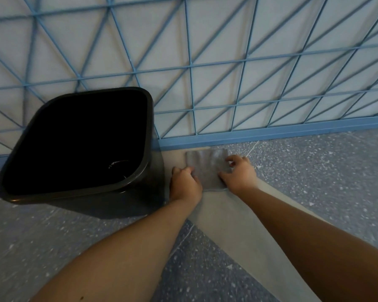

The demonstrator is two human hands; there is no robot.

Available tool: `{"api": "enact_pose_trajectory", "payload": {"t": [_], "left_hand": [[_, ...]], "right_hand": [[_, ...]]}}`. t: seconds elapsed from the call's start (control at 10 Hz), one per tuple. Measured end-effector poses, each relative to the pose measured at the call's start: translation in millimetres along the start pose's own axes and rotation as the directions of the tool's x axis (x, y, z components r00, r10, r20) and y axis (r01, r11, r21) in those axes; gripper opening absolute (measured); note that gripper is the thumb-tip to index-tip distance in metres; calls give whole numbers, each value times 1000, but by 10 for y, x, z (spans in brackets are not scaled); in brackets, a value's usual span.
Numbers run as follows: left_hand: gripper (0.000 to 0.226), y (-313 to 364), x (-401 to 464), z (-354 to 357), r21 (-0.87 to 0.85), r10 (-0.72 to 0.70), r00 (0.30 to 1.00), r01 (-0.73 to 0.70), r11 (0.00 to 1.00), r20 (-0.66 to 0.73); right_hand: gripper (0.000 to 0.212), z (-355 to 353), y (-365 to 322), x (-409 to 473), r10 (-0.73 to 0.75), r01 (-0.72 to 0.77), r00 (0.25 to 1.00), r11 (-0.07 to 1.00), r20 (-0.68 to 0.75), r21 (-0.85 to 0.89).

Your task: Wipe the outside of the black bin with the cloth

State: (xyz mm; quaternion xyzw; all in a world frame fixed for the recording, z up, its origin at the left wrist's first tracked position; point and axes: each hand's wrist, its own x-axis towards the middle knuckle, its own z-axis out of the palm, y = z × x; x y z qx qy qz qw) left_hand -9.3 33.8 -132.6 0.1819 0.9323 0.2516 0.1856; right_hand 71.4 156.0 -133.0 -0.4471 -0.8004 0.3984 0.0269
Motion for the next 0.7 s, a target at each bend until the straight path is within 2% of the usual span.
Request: {"api": "enact_pose_trajectory", "payload": {"t": [0.1,0.2,0.3,0.5,0.6,0.7], "left_hand": [[36,-23,7,-8,114,30,999,-29,993,-9],[31,-17,26,9,237,88,996,-81,968,-21],[32,13,36,-3,293,80,997,-77,953,0],[34,129,9,-162,316,51,997,-65,947,51],[42,302,-48,-349,245,95,995,-100,964,32],[37,533,-140,-566,165,155,987,-161,973,45]], "right_hand": [[48,-15,-8,-21,-145,147,989,952,25,-268],[43,27,-11,-37,-291,339,941,806,173,-486],[47,60,-1,-76,-276,370,928,773,252,-515],[49,-76,-54,-136,-229,342,930,826,287,-448],[48,-279,-153,-192,-210,282,952,886,223,-367],[47,-539,-301,-253,-223,259,964,914,147,-311]]}}
